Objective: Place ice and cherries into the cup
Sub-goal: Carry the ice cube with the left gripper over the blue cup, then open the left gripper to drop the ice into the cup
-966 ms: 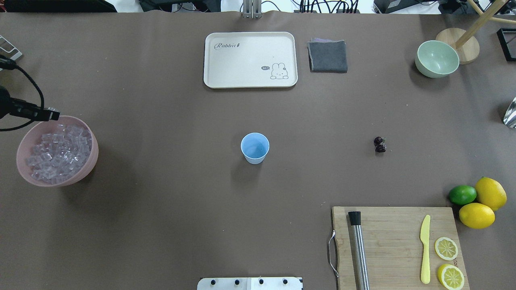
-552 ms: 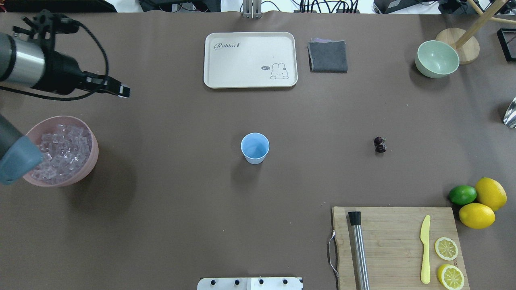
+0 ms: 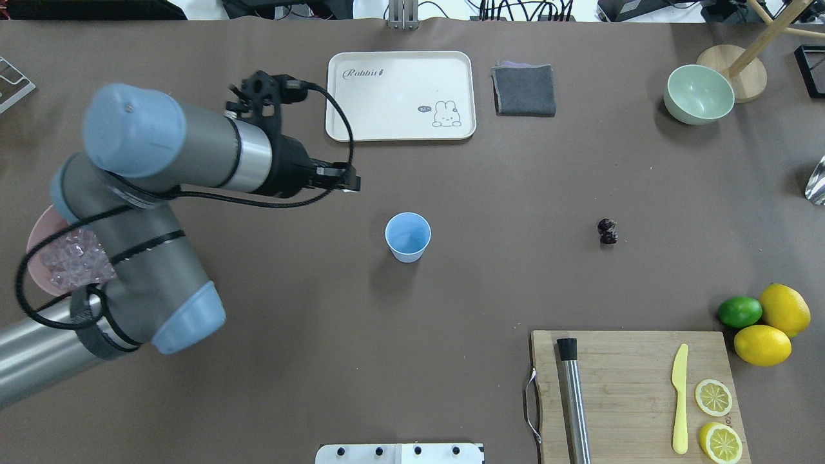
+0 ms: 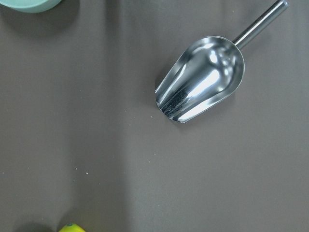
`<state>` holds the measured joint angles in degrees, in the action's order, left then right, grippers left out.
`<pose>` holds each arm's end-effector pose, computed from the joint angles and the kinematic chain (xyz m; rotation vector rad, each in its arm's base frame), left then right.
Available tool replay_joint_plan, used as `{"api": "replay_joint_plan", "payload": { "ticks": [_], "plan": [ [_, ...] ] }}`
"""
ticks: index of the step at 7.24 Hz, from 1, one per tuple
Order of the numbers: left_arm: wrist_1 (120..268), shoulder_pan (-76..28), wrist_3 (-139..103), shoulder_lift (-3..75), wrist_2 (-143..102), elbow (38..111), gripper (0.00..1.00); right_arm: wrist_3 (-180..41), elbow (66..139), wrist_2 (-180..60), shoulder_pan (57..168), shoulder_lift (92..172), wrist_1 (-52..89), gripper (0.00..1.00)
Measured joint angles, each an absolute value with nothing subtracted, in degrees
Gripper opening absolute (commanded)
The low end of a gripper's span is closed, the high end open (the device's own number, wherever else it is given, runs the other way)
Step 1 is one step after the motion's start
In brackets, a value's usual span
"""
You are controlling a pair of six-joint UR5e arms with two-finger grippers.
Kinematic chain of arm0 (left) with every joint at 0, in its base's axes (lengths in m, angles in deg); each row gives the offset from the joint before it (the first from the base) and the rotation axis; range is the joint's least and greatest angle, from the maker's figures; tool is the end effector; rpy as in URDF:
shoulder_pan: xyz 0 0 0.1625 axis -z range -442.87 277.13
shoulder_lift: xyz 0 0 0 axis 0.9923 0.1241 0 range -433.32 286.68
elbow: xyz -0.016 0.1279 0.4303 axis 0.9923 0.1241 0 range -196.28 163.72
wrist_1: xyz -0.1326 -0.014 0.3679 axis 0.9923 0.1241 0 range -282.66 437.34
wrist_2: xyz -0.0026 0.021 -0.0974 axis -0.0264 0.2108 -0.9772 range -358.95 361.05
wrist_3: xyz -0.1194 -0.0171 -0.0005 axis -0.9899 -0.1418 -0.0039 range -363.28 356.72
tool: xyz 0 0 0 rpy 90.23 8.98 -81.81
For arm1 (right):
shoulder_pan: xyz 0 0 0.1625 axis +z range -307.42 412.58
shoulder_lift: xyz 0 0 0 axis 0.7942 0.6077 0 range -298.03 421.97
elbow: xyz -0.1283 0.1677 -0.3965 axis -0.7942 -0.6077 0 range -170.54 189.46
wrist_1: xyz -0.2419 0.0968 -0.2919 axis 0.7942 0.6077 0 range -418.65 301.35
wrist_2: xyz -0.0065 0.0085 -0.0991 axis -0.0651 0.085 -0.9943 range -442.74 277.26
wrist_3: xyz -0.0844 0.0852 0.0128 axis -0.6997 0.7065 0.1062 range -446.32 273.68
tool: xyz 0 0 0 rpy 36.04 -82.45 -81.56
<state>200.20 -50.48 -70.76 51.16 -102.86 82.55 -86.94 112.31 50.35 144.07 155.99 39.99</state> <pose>0.5011 -0.4414 0.2115 0.4267 1.2669 0.0155 0.0621 -0.4305 0.6419 0.0169 -0.7519 0.0133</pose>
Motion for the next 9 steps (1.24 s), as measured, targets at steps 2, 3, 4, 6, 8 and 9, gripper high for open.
{"api": "replay_joint_plan", "payload": {
  "ticks": [2, 3, 4, 6, 8, 9],
  "plan": [
    [200.21, -52.43, -71.00, 52.87, -100.64, 79.69, 0.00, -86.94, 112.30, 50.78, 144.07, 156.00, 39.73, 1.00],
    [200.21, -53.01, -70.99, 53.60, -100.41, 78.85, 0.00, -86.94, 112.29, 50.98, 144.07, 156.01, 39.66, 1.00],
    [200.19, -53.65, -70.97, 54.10, -100.29, 78.36, 0.00, -86.94, 112.27, 51.11, 144.00, 156.01, 39.65, 1.00],
    [200.19, -54.26, -70.88, 54.34, -100.12, 77.36, 0.97, -86.94, 112.22, 51.19, 143.93, 155.96, 39.63, 1.00],
    [200.30, -55.20, -70.88, 54.18, -97.62, 76.96, 0.98, -86.94, 112.21, 51.20, 143.90, 155.97, 39.62, 1.00],
    [200.38, -56.80, -71.05, 54.22, -94.48, 77.09, 0.98, -86.94, 112.21, 51.21, 143.90, 156.00, 39.61, 1.00]
  ]
}}
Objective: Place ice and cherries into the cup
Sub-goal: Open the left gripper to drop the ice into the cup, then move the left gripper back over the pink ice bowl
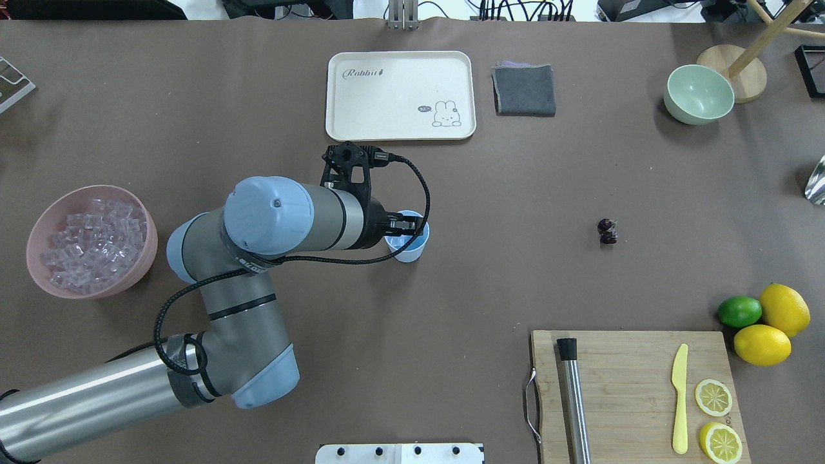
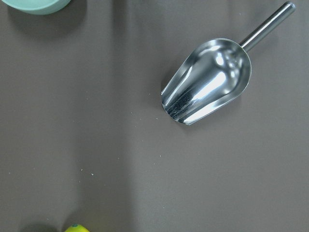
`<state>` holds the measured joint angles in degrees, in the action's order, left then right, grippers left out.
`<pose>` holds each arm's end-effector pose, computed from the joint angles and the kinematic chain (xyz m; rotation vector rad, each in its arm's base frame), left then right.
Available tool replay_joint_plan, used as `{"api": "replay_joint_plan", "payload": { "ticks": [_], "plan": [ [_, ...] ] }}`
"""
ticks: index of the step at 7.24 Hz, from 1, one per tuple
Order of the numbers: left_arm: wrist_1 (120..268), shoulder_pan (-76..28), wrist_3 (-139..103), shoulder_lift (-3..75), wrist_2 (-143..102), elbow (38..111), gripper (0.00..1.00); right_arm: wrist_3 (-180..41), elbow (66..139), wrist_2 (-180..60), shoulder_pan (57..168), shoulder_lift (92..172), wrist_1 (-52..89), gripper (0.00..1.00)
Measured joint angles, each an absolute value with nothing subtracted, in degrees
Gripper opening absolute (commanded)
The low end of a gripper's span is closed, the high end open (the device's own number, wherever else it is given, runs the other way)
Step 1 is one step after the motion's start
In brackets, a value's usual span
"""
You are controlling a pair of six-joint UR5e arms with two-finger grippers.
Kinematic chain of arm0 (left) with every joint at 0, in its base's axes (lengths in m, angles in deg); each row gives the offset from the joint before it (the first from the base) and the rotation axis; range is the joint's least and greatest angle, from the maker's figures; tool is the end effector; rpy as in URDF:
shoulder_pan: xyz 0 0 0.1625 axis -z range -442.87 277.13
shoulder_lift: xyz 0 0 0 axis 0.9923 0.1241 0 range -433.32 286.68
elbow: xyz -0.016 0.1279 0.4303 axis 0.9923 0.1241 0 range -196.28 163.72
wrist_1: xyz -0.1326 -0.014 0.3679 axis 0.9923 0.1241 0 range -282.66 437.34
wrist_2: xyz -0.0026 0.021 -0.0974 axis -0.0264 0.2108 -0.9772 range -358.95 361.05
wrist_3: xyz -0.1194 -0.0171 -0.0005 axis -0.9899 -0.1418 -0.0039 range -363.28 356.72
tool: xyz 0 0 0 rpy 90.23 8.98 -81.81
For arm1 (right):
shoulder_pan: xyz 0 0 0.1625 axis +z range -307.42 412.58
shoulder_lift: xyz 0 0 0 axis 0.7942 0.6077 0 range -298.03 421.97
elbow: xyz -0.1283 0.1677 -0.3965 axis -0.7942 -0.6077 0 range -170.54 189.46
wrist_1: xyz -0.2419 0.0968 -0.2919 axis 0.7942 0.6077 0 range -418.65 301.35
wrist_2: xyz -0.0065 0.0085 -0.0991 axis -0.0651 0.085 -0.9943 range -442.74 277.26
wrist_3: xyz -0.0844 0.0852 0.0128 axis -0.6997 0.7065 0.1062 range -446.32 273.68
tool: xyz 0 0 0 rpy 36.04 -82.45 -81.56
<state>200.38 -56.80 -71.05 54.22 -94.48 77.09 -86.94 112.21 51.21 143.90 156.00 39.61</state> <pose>0.5706 -0.4146 0.2151 0.4522 1.2105 0.0048 0.0595 -0.4311 0.6409 0.0205 -0.7668 0.0086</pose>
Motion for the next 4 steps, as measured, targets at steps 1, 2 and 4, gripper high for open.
{"api": "replay_joint_plan", "payload": {
  "ticks": [1, 2, 4],
  "plan": [
    [200.23, -57.68, -71.16, 54.27, -92.68, 77.48, 0.98, -86.94, 112.21, 51.21, 143.89, 156.01, 39.61, 1.00],
    [199.05, -57.39, -71.06, 54.05, -92.23, 78.51, 0.98, -86.94, 112.21, 51.20, 143.89, 156.01, 39.61, 1.00],
    [190.66, -52.43, -68.60, 51.90, -98.04, 83.79, 0.98, -86.94, 112.21, 51.20, 143.89, 156.01, 39.61, 1.00]
  ]
}}
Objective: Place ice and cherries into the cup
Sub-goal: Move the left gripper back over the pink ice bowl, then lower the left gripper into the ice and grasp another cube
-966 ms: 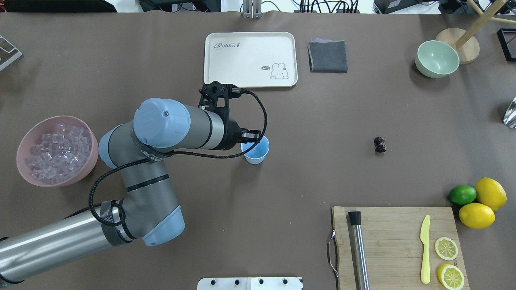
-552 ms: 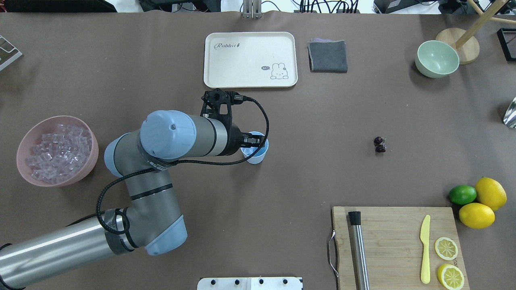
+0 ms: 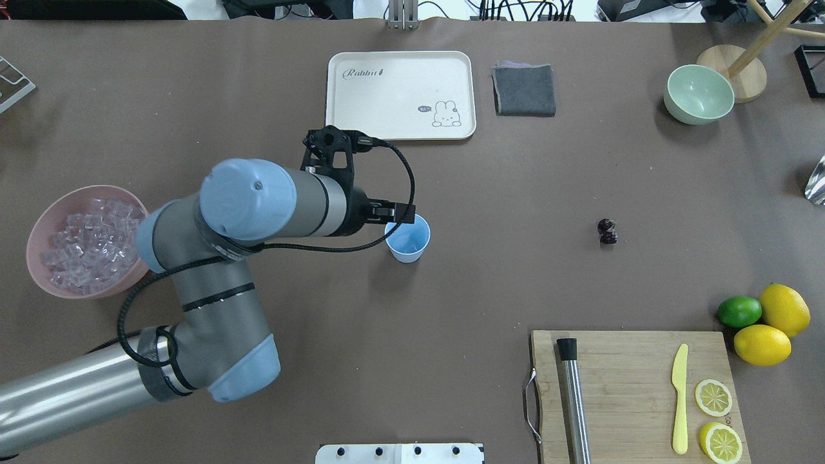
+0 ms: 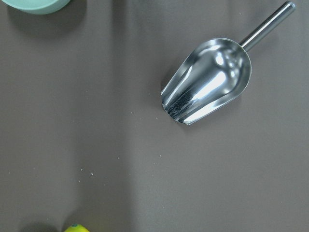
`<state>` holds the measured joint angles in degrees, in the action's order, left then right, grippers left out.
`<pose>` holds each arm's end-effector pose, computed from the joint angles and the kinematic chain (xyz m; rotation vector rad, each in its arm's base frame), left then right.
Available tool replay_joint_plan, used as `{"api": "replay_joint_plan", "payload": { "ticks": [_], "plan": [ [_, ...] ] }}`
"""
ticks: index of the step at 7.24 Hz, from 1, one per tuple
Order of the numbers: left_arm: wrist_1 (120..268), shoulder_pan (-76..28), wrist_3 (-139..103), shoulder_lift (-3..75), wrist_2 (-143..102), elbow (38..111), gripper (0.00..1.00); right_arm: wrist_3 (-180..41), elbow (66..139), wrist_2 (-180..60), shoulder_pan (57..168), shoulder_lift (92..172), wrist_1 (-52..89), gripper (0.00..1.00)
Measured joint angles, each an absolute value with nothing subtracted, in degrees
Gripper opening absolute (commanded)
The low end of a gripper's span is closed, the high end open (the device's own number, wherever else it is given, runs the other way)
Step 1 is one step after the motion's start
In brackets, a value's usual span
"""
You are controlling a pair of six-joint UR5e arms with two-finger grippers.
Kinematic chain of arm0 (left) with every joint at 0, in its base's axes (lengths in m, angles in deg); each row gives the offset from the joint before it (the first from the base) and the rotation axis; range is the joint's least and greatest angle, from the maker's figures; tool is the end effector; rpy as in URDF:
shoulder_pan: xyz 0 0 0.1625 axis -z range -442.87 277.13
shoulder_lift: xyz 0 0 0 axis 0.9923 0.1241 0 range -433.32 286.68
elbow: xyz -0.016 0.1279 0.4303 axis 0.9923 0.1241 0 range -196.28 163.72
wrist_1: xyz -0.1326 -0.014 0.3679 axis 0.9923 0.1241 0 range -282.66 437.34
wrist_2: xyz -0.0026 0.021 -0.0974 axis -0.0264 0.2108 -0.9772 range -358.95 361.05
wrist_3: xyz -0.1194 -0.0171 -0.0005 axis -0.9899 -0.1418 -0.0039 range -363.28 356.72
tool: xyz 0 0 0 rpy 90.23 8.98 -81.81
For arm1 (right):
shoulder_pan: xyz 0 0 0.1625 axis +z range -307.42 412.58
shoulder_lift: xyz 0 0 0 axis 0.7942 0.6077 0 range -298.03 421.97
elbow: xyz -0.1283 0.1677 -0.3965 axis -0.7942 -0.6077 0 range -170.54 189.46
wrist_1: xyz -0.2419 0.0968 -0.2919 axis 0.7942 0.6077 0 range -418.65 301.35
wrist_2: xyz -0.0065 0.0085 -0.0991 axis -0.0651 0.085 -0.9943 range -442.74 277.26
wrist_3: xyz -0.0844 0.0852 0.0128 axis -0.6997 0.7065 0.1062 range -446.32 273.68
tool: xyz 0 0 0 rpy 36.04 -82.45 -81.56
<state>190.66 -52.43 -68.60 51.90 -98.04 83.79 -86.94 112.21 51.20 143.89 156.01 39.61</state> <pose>0.5156 -0.4355 0.2186 0.4294 1.1233 0.0068 0.0595 -0.4310 0.6410 0.0203 -0.7666 0.0085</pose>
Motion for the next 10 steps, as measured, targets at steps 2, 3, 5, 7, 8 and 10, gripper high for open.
{"api": "replay_joint_plan", "payload": {
  "ticks": [2, 3, 5, 7, 8, 10],
  "plan": [
    [180.49, -45.90, -58.56, 46.04, -104.11, 92.09, 0.98, -86.94, 112.21, 51.22, 143.78, 156.00, 39.61, 1.00],
    [177.28, -42.21, -52.49, 41.49, -106.89, 95.32, 0.98, -86.94, 112.20, 51.26, 143.66, 155.96, 39.61, 1.00],
    [176.75, -33.34, -42.08, 31.80, -115.48, 97.90, 0.98, -86.94, 112.29, 51.31, 143.50, 155.93, 39.60, 1.00],
    [182.43, -28.75, -36.73, 23.83, -120.22, 96.75, 0.98, -86.94, 112.35, 51.32, 143.46, 155.57, 39.59, 1.00],
    [186.89, -28.24, -36.20, 20.89, -120.78, 94.66, 0.98, -86.94, 112.23, 51.30, 143.46, 155.30, 39.60, 1.00],
    [194.69, -28.06, -36.40, 17.76, -121.08, 89.51, 0.98, -86.94, 112.05, 51.29, 143.46, 154.99, 39.61, 1.00]
  ]
}}
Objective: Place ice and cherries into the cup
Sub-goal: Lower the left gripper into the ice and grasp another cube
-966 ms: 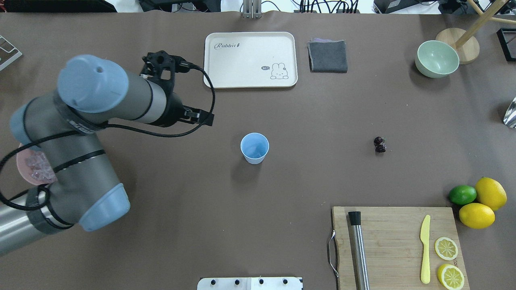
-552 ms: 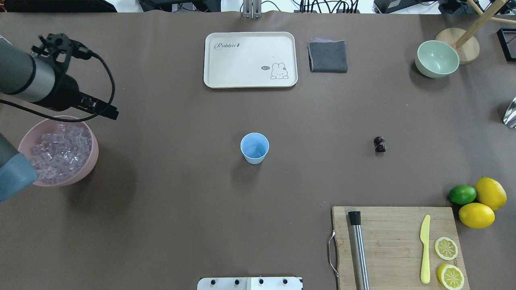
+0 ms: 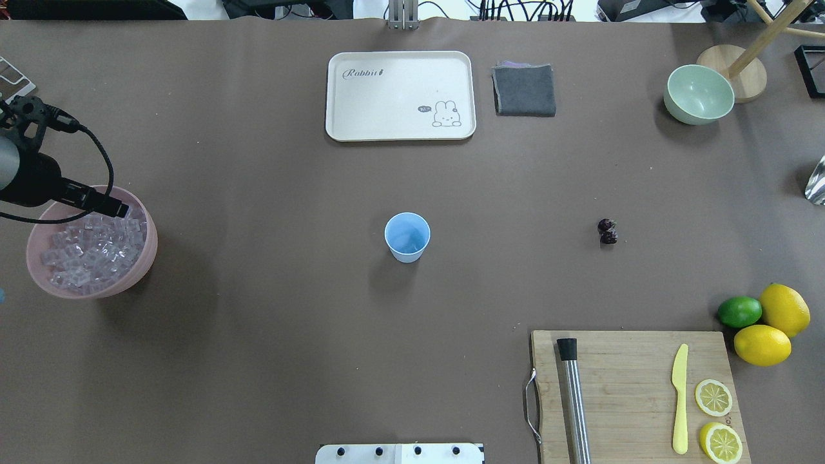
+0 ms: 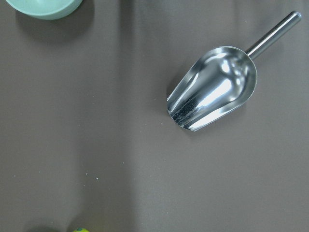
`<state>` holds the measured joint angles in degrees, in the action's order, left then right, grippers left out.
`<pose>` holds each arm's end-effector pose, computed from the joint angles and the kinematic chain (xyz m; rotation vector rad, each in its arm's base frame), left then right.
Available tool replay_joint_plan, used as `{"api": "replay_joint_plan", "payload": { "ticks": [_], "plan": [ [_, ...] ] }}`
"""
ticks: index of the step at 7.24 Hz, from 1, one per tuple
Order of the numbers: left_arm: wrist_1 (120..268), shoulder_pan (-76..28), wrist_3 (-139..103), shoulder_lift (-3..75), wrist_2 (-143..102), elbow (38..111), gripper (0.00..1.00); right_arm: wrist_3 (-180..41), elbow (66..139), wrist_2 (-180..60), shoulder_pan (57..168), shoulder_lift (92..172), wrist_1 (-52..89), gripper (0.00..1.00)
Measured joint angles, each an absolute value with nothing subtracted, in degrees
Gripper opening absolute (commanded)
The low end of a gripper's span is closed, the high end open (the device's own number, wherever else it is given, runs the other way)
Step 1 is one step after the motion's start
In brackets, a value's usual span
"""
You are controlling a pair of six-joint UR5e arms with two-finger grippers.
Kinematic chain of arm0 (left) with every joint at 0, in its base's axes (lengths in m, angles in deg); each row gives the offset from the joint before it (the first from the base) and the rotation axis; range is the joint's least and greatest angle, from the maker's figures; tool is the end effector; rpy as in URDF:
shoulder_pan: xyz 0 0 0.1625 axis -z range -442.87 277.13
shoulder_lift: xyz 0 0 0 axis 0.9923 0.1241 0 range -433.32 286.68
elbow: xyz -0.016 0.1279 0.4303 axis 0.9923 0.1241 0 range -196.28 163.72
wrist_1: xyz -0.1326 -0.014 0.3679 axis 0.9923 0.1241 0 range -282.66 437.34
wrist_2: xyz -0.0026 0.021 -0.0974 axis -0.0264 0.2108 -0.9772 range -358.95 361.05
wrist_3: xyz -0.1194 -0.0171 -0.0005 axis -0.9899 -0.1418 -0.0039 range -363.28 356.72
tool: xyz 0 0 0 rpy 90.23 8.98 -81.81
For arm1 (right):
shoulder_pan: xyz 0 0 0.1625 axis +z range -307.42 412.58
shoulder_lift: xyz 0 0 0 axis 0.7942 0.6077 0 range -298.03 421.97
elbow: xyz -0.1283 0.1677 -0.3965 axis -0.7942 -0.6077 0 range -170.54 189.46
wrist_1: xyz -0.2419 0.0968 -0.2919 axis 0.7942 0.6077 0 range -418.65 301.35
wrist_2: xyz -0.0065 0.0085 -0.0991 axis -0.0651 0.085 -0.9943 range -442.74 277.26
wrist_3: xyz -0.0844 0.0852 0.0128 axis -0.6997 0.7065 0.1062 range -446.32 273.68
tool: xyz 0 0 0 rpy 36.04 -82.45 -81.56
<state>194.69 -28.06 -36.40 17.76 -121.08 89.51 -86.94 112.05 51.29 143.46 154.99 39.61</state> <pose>0.2335 -0.4512 0.5085 0.3231 0.8629 0.2498 0.0562 -0.4398 0.6344 0.0317 -0.7681 -0.0044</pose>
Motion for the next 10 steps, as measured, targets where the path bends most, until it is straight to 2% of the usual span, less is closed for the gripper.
{"api": "replay_joint_plan", "payload": {
  "ticks": [10],
  "plan": [
    [204.35, -29.16, -41.92, 15.33, -127.57, 85.43, 0.98, -87.02, 112.25, 50.84, 143.45, 154.88, 38.30, 1.00]
  ]
}}
